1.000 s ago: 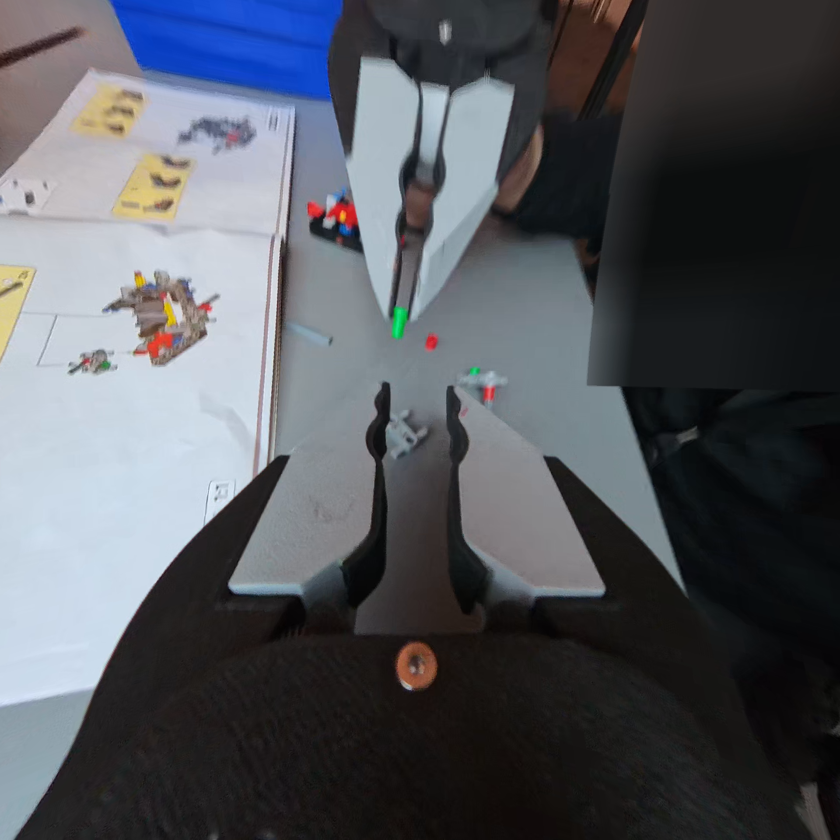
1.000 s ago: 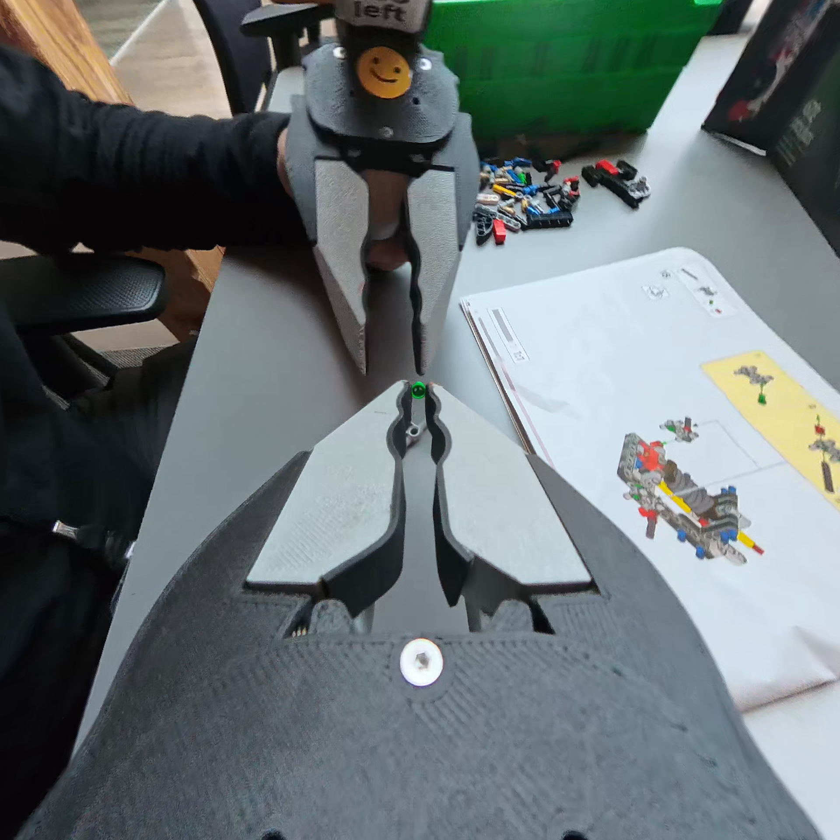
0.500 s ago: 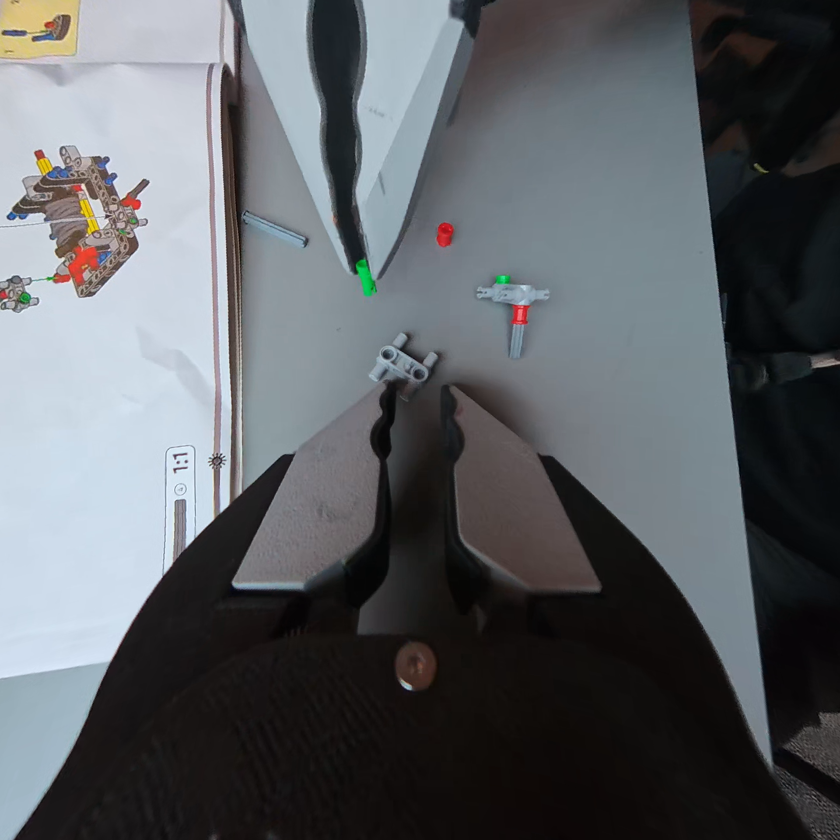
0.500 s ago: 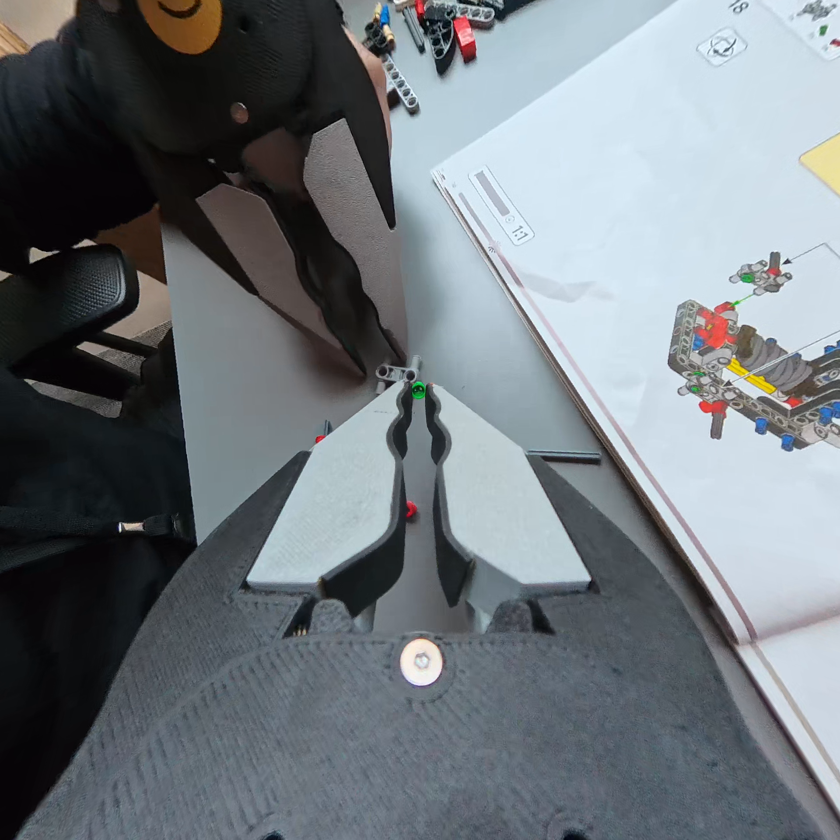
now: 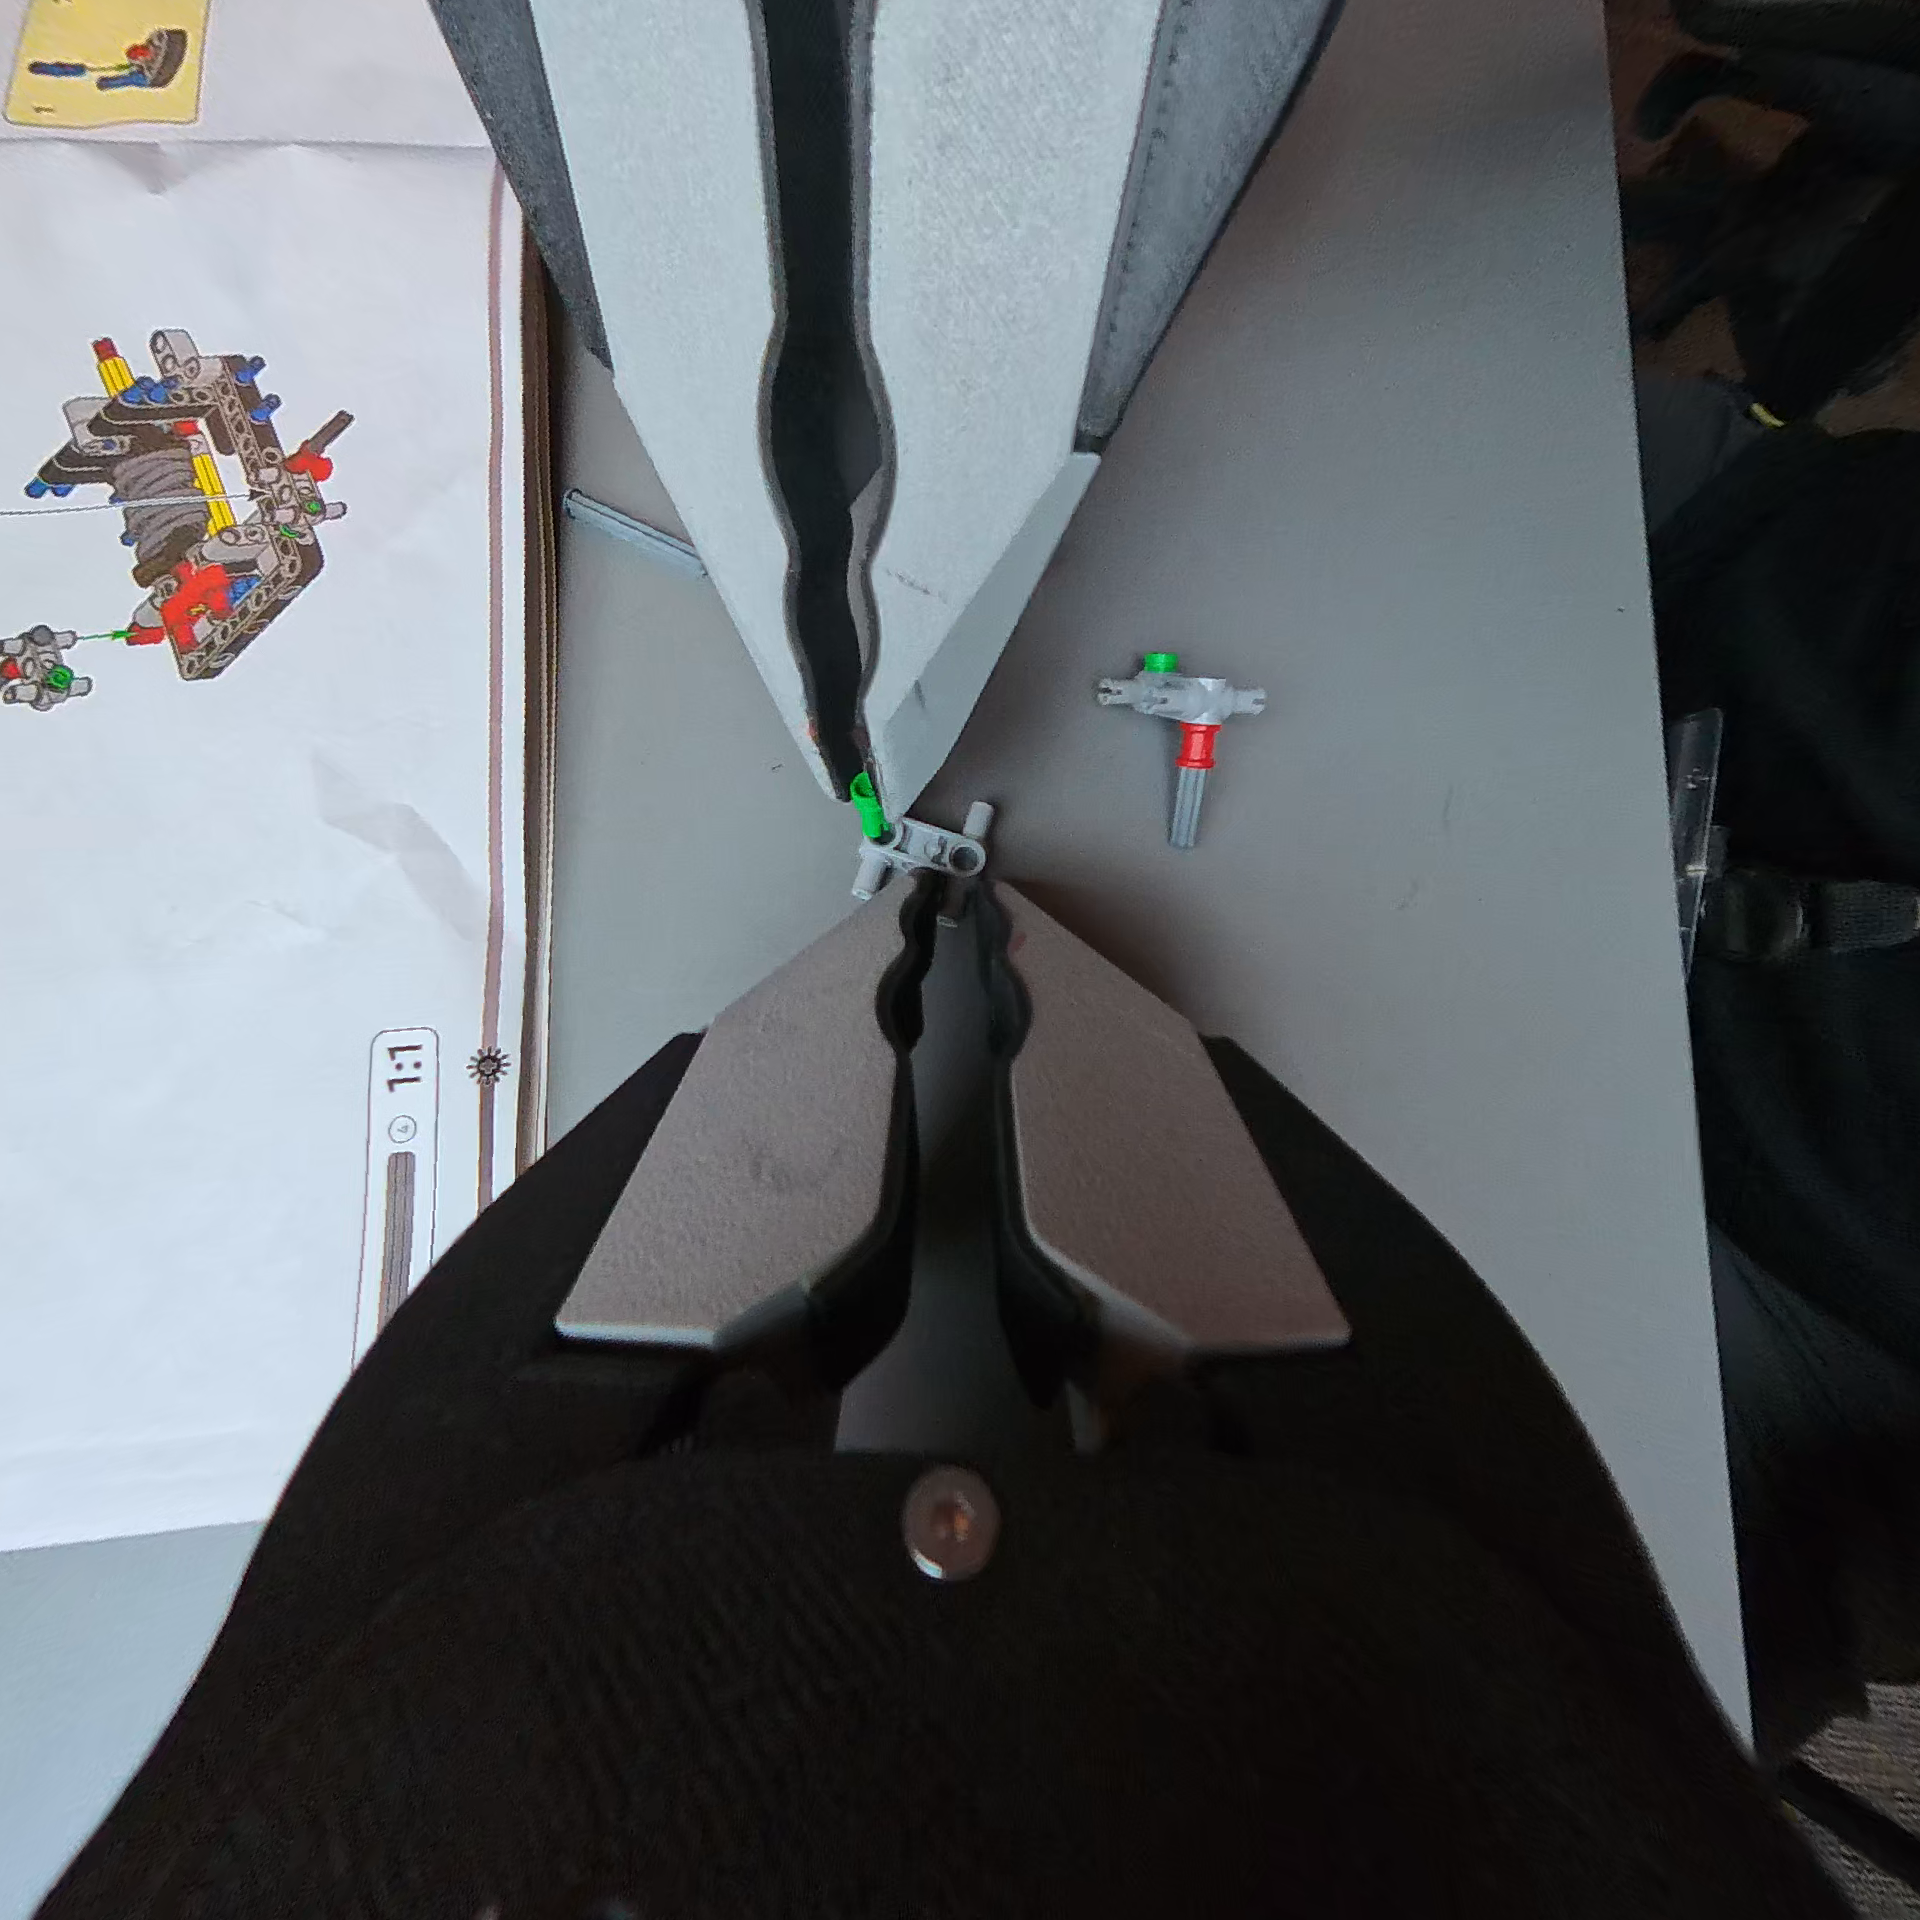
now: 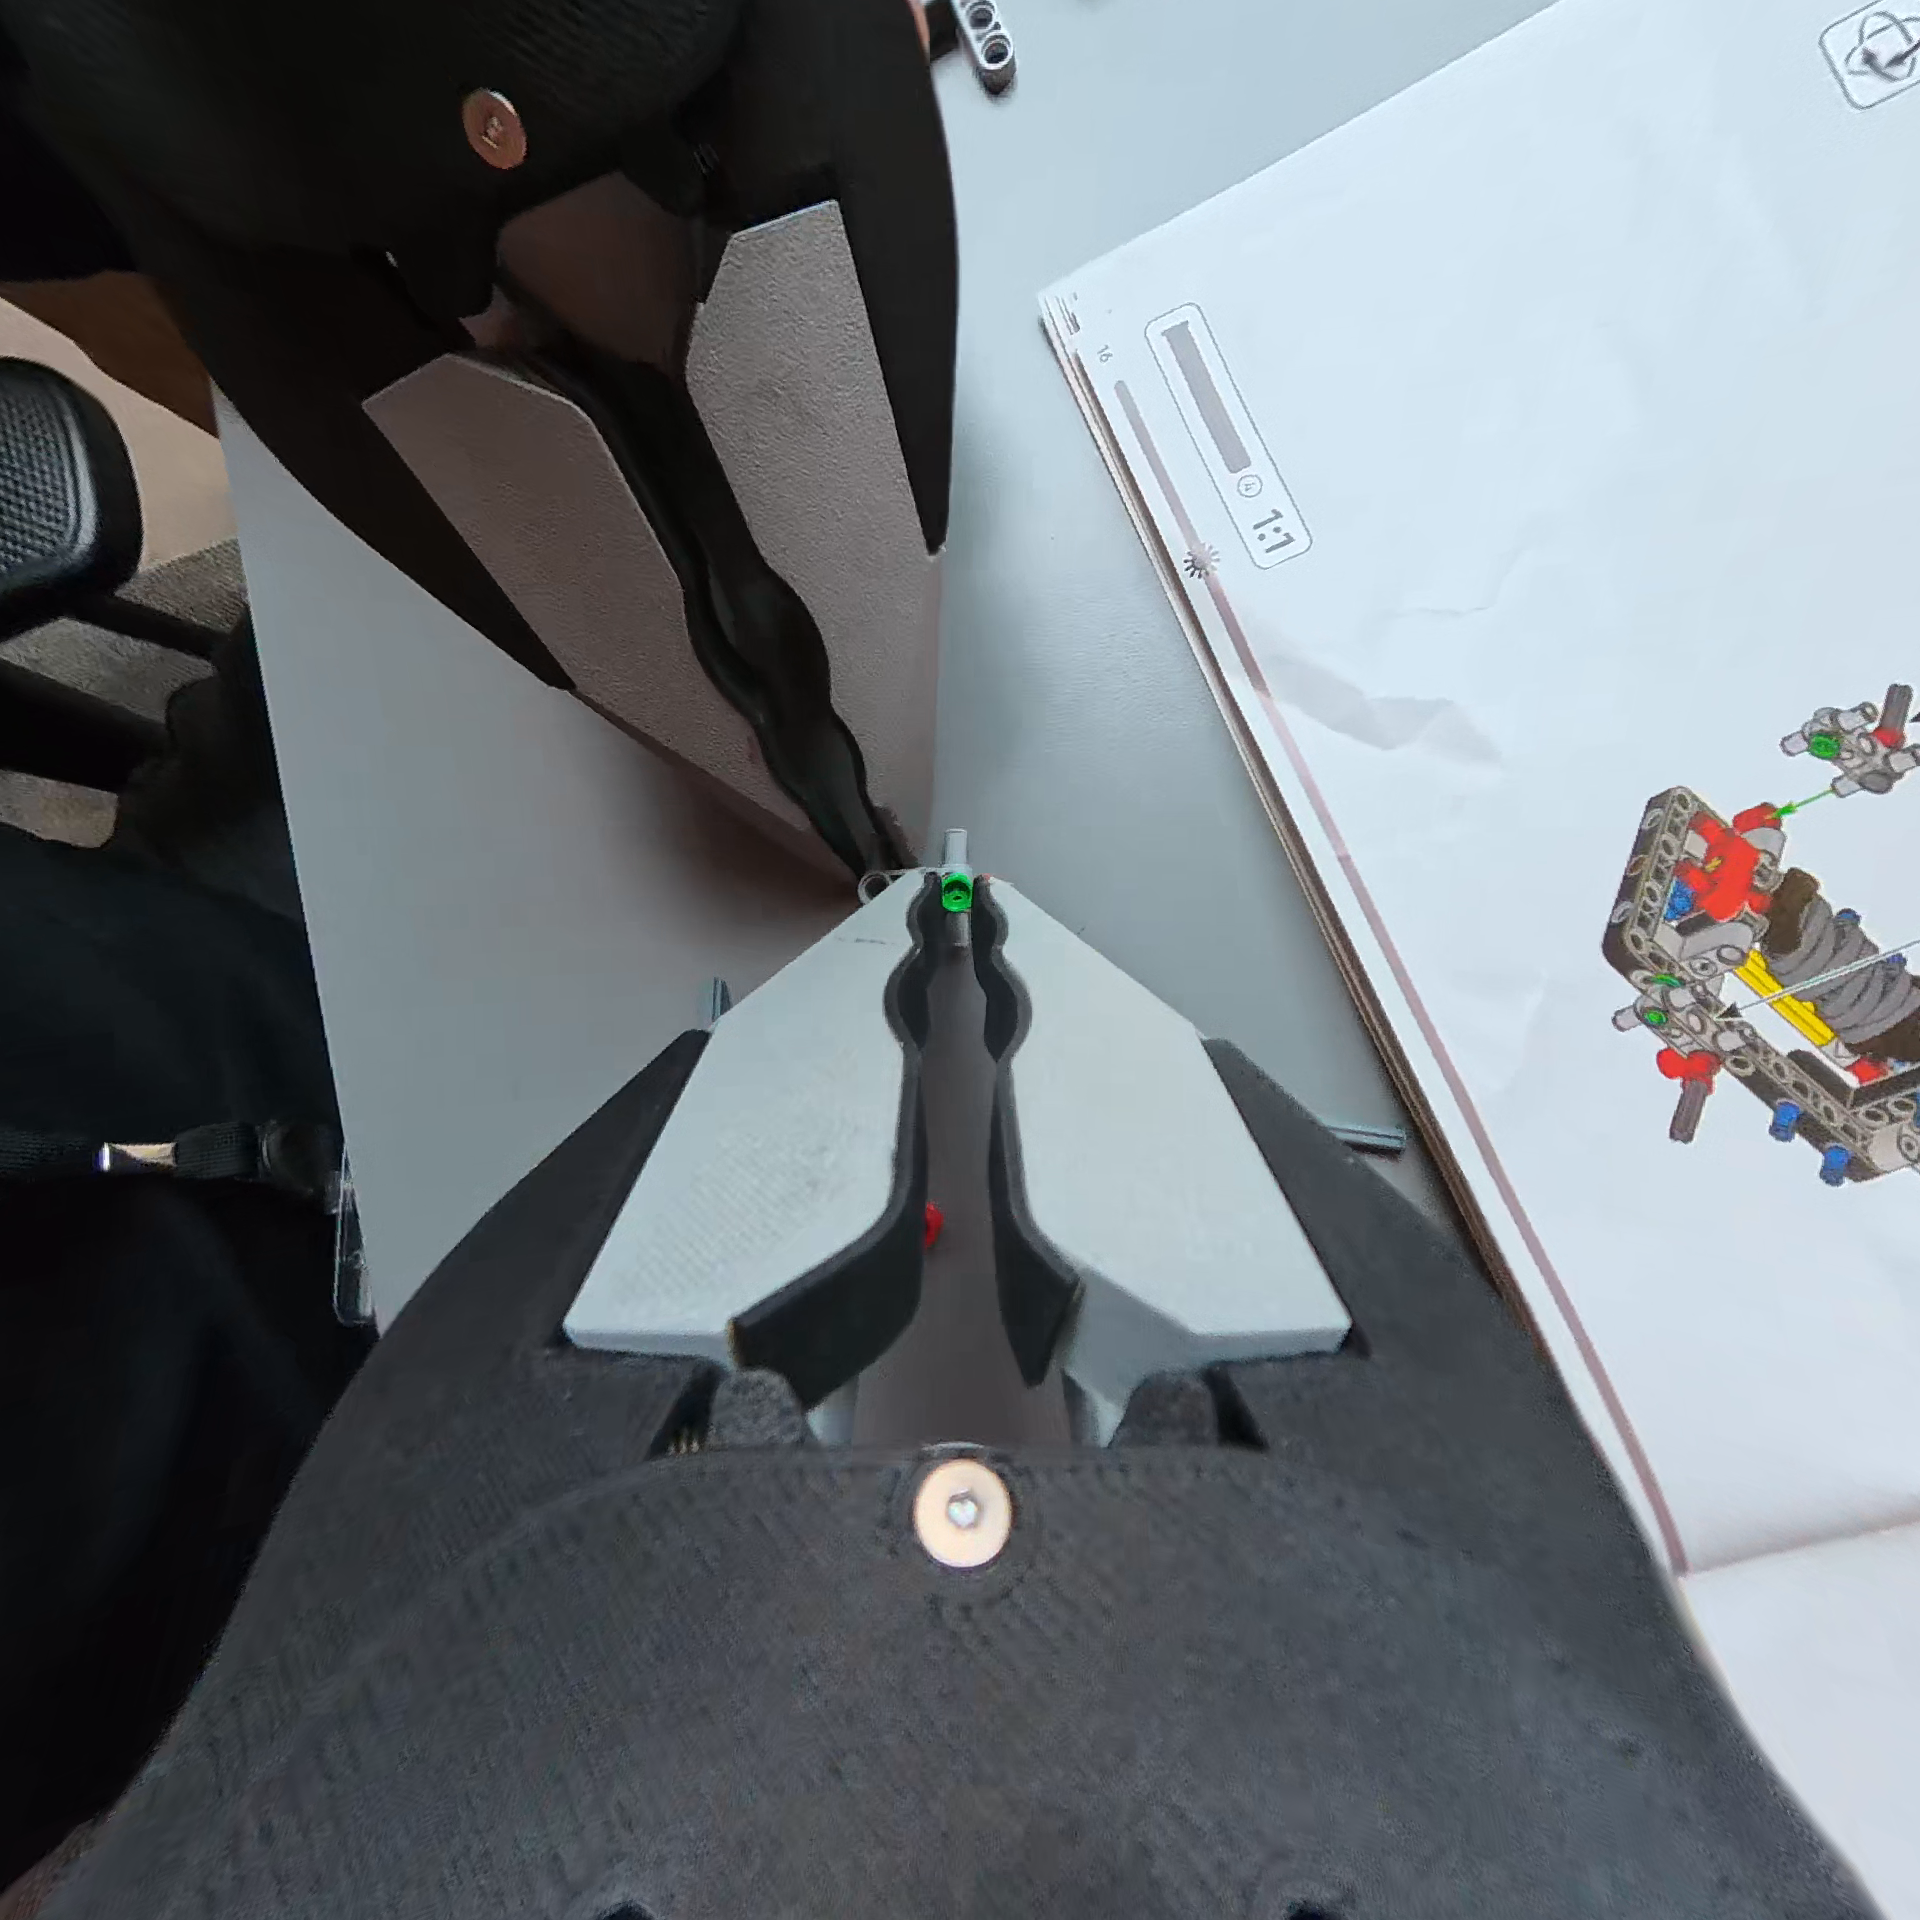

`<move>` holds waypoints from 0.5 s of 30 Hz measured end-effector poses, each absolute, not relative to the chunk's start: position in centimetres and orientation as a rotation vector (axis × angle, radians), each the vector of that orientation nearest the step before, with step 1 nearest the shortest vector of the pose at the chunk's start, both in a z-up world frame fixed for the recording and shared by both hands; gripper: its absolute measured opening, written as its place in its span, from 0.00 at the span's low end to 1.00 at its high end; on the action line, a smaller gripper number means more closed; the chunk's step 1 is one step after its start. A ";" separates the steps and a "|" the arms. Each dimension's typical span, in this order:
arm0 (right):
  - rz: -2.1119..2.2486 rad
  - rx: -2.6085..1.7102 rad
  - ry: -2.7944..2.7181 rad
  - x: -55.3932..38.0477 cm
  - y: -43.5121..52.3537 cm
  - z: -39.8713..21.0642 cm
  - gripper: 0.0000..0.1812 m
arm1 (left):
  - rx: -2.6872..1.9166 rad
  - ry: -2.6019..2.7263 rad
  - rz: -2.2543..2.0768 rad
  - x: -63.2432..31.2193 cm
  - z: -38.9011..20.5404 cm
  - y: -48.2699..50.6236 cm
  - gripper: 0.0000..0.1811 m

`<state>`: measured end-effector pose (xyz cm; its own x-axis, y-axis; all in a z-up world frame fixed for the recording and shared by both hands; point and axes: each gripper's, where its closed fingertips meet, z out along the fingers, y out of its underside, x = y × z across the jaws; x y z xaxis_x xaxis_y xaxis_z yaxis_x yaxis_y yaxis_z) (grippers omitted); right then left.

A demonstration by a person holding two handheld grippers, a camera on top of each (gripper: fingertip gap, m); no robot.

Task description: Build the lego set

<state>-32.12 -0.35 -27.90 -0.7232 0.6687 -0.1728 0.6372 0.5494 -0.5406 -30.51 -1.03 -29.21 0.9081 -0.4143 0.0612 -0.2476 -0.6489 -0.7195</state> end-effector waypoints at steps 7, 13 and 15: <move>0.816 -1.055 -2.776 -32.1 -0.4 -28.0 0.01 | -2.311 0.450 -0.334 -30.5 -29.2 -1.0 0.03; 0.767 -1.024 -2.807 -32.0 -0.3 -28.2 0.01 | -2.312 0.447 -0.342 -30.6 -29.2 -1.0 0.02; 0.735 -0.998 -2.832 -32.0 -0.3 -28.3 0.01 | -2.313 0.445 -0.345 -30.6 -29.2 -1.0 0.02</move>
<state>-31.97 -0.30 -28.25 -0.7903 0.6032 -0.1076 0.5794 0.6784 -0.4517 -30.57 -1.03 -29.21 0.9035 -0.4131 0.1138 -0.2131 -0.6637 -0.7170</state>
